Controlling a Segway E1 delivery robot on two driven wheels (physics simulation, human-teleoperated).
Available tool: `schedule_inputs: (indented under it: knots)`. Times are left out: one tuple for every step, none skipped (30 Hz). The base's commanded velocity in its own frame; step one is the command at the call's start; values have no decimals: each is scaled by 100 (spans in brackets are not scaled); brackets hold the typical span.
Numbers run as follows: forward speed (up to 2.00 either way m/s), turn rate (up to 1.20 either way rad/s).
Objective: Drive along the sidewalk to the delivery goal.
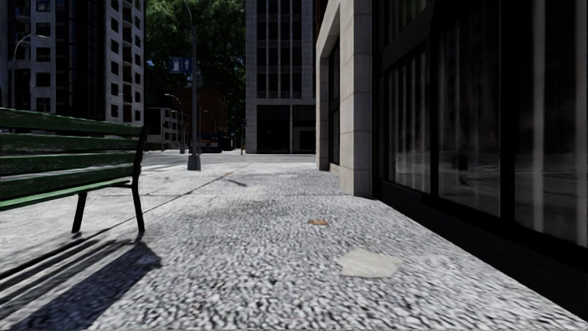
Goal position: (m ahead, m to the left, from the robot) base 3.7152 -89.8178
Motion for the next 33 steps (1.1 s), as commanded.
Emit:
schedule_inputs:
  knots:
    - [200,44]
    - [200,44]
    - [200,44]
    - [200,44]
    - [200,44]
    - [200,41]
    - [200,39]
    - [200,38]
    - [200,38]
    - [200,37]
    - [200,0]
    - [200,0]
    - [200,0]
    - [200,0]
    - [200,0]
    - [200,0]
    - [200,0]
    - [200,0]
    - [200,0]
    - [200,0]
    - [200,0]
    - [200,0]
    - [200,0]
    - [200,0]
    - [200,0]
    - [200,0]
    - [200,0]
    - [200,0]
    - [200,0]
    - [200,0]
    - [200,0]
    - [200,0]
    - [200,0]
